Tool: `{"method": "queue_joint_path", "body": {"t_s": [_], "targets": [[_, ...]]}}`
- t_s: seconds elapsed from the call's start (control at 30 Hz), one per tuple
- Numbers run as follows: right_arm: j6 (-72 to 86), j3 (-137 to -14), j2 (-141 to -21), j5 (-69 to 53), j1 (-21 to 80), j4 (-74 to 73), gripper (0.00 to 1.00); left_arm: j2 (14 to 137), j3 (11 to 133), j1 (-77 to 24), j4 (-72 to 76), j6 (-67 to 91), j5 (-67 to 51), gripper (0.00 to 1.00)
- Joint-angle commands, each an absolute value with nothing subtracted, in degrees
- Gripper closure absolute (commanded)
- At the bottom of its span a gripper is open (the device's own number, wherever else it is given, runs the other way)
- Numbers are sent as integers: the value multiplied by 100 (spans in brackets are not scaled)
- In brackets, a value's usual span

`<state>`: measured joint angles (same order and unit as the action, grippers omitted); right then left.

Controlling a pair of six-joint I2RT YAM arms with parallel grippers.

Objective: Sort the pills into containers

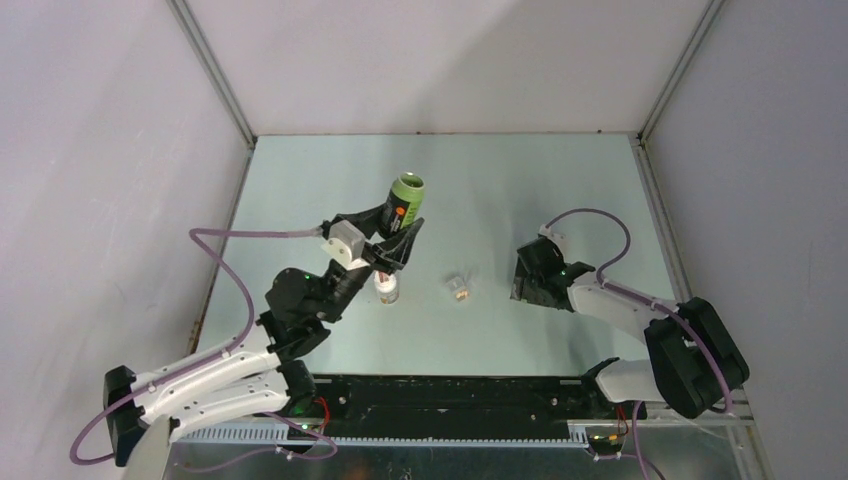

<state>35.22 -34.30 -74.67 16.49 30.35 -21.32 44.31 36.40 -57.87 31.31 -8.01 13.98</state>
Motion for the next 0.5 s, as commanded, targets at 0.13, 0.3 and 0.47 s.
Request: {"method": "queue_joint_path", "body": {"t_s": [0.13, 0.3, 0.47], "targets": [[3512, -4117, -7918, 2117, 3136, -2506, 29, 4669, 3405, -5739, 4806, -1454, 1670, 100], [3504, -4208, -7977, 1994, 3139, -2604, 44, 4732, 3080, -5591, 5900, -1301, 1626, 100], [3501, -4210, -7858, 1741, 3143, -2700, 54, 4836, 2895, -5561, 6254, -1361, 1510, 100]]}}
